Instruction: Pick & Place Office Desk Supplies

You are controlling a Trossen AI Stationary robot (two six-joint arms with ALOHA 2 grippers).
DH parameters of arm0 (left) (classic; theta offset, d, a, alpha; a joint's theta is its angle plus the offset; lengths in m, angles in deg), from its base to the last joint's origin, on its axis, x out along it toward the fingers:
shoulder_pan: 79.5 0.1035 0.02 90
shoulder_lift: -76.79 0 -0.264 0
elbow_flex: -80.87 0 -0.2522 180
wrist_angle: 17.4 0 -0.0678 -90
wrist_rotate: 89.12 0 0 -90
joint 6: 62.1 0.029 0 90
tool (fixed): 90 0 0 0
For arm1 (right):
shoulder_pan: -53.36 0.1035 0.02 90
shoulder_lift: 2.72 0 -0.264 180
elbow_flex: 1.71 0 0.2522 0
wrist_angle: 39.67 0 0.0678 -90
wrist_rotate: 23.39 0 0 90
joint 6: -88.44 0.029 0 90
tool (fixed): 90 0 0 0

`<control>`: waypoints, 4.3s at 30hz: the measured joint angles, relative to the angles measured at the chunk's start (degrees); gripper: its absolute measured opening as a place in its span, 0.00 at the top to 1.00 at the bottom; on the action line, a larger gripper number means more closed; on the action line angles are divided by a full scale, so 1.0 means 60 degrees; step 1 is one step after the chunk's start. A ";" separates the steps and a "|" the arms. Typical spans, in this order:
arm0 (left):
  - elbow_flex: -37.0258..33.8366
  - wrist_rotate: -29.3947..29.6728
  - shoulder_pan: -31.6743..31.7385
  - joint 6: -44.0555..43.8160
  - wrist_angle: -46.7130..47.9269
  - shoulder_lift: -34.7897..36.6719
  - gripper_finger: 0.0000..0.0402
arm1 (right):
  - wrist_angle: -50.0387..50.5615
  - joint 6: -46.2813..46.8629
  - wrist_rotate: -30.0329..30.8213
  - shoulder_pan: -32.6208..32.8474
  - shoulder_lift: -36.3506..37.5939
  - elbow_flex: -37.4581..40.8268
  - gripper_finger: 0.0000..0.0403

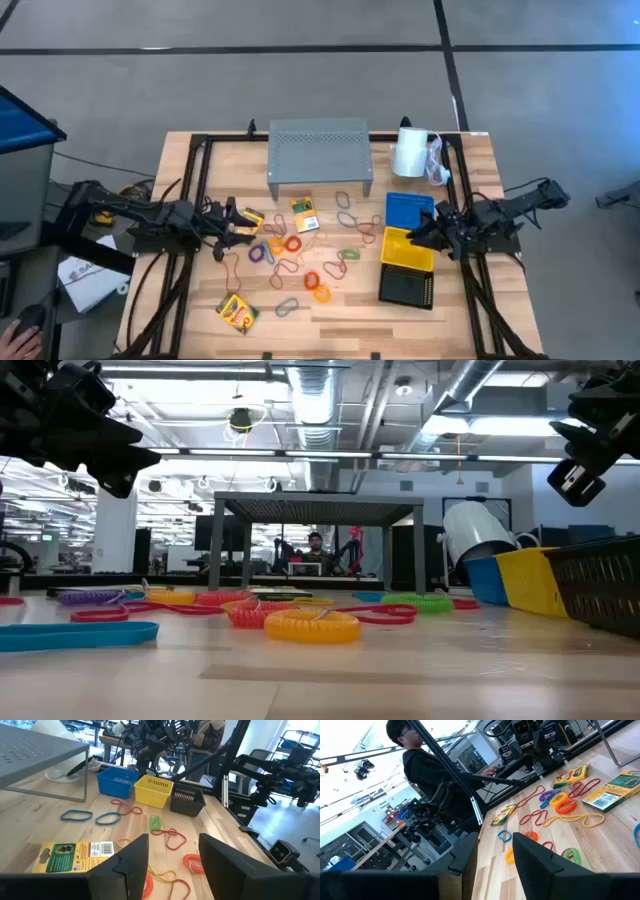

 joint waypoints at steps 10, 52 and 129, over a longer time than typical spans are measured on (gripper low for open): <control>-0.0001 0.0007 -0.0001 0.0000 -0.0003 -0.0002 0.58 | 0.0002 0.0000 -0.0003 -0.0002 0.0000 -0.0002 0.70; -0.0001 0.0124 0.0000 0.0433 -0.1016 -0.0052 0.58 | 0.0002 0.0000 0.0000 -0.0002 0.0000 -0.0002 0.70; 0.7788 0.0896 0.0069 -0.1696 0.6864 -0.4051 0.58 | 0.8995 -0.2052 0.0351 -0.1368 -1.5214 -1.2700 0.47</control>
